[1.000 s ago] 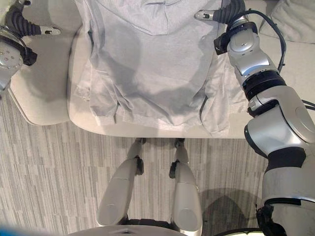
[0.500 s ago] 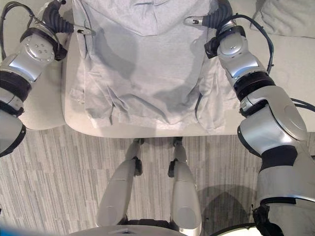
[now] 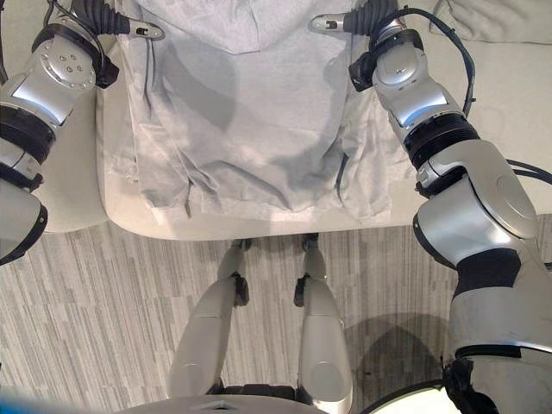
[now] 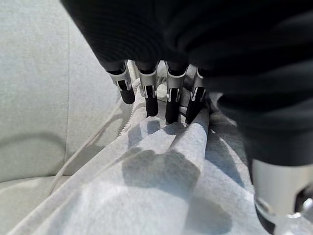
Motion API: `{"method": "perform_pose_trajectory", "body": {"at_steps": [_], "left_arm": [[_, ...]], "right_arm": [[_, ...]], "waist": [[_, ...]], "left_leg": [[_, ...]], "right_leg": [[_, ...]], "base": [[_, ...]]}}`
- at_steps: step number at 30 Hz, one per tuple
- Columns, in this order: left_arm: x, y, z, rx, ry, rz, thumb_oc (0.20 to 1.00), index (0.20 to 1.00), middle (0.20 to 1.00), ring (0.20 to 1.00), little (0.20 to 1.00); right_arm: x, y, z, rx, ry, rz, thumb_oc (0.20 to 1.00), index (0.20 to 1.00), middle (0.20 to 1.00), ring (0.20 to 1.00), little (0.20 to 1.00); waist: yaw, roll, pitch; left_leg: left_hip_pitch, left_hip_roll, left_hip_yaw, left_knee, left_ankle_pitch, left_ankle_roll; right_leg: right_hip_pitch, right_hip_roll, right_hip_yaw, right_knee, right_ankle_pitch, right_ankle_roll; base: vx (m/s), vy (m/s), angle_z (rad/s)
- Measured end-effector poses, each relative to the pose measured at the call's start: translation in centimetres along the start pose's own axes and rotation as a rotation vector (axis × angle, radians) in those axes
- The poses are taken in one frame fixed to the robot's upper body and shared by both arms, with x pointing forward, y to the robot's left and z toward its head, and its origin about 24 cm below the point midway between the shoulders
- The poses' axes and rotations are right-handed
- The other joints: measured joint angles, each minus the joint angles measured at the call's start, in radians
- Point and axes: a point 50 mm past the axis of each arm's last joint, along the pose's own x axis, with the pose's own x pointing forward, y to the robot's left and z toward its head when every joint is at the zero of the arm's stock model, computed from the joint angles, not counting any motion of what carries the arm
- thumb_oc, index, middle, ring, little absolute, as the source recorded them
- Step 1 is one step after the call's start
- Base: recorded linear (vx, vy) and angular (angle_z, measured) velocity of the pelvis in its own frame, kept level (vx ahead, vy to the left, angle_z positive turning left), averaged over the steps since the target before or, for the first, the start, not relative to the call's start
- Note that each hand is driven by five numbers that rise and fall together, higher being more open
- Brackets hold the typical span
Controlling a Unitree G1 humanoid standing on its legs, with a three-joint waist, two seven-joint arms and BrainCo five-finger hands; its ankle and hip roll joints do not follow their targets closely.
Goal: Hang the clothes on the sofa on the clothes rack.
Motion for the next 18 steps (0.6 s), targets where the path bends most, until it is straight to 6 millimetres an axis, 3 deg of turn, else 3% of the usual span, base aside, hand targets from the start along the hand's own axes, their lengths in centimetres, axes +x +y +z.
{"method": "perform_pose_trajectory", "body": {"at_steps": [18], "left_arm": [[0.0,-0.1,-0.4,0.017,0.022,0.0,1.0,1.0,1.0,1.0,1.0]], "right_arm": [[0.0,2.4,0.6,-0.077,-0.028,0.044,1.0,1.0,1.0,1.0,1.0]], "waist": [[-0.023,-0.033,0.0]], "left_leg": [[-0.01,0.0,-0.003,0.006,0.001,0.001]], "right_leg": [[-0.004,0.0,-0.003,0.0,0.001,0.0]], "base": [[0.0,0.0,0.0]]}}
